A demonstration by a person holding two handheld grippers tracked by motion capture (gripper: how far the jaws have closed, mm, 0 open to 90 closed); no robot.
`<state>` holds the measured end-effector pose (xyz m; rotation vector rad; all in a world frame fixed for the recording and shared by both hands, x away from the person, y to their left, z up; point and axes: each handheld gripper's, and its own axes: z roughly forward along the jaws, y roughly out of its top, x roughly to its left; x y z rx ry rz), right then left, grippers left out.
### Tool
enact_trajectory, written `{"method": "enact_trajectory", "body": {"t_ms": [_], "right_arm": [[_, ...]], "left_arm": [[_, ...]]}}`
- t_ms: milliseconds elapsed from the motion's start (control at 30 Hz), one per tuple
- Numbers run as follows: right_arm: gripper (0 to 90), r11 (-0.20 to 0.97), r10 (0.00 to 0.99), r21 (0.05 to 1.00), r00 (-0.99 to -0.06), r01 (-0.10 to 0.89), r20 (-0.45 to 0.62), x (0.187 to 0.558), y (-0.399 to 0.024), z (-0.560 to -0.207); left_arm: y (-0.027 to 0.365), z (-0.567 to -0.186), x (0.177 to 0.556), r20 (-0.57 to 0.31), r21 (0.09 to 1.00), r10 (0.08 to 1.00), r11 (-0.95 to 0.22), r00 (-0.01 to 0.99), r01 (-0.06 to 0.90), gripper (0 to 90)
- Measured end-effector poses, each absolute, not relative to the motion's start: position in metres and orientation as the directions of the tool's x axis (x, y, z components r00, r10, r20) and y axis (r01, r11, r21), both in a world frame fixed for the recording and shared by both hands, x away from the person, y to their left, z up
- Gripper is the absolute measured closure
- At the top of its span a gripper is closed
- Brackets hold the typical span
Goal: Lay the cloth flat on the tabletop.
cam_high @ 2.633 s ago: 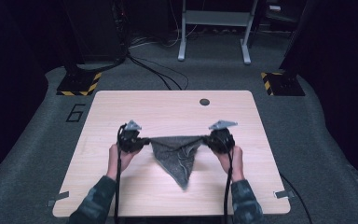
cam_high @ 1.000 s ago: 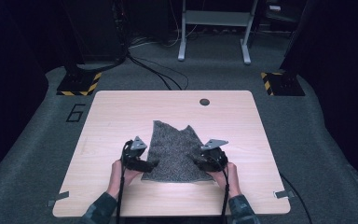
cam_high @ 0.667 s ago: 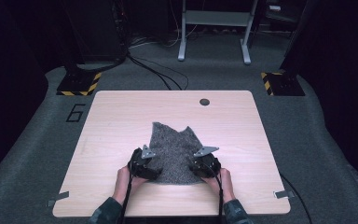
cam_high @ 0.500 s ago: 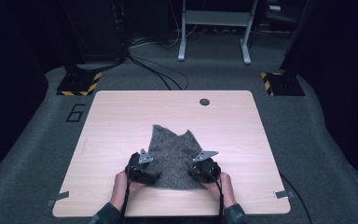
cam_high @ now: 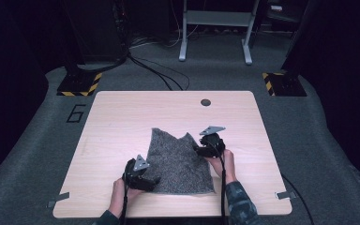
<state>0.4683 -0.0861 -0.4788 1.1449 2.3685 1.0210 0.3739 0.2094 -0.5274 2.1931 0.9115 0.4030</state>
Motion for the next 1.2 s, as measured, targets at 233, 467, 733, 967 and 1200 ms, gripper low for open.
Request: {"method": "enact_trajectory", "body": {"t_ms": [233, 467, 733, 967, 1200], "right_arm": [[57.4, 0.427, 0.79, 0.674, -0.612, 0.603, 0.048, 0.51, -0.072, -0.496], [77.9, 0.443, 0.804, 0.637, -0.594, 0.631, 0.029, 0.518, -0.063, -0.507], [85.4, 0.435, 0.816, 0.646, -0.577, 0.627, 0.011, 0.518, -0.065, -0.508], [85.3, 0.401, 0.851, 0.652, -0.525, 0.644, -0.004, 0.522, -0.076, -0.508], [85.2, 0.358, 0.885, 0.664, -0.465, 0.656, -0.018, 0.526, -0.089, -0.51]], "left_arm": [[0.209, -0.529, 0.372, 0.015, 0.733, 0.721, -0.479, 0.692, 0.483, 13.0], [0.21, -0.529, 0.371, 0.008, 0.734, 0.721, -0.475, 0.693, 0.485, 13.1], [0.21, -0.529, 0.371, 0.011, 0.733, 0.725, -0.474, 0.689, 0.488, 13.1], [0.21, -0.529, 0.371, 0.012, 0.732, 0.725, -0.475, 0.689, 0.488, 13.1], [0.21, -0.529, 0.371, 0.01, 0.733, 0.725, -0.474, 0.689, 0.488, 13.1]]}}
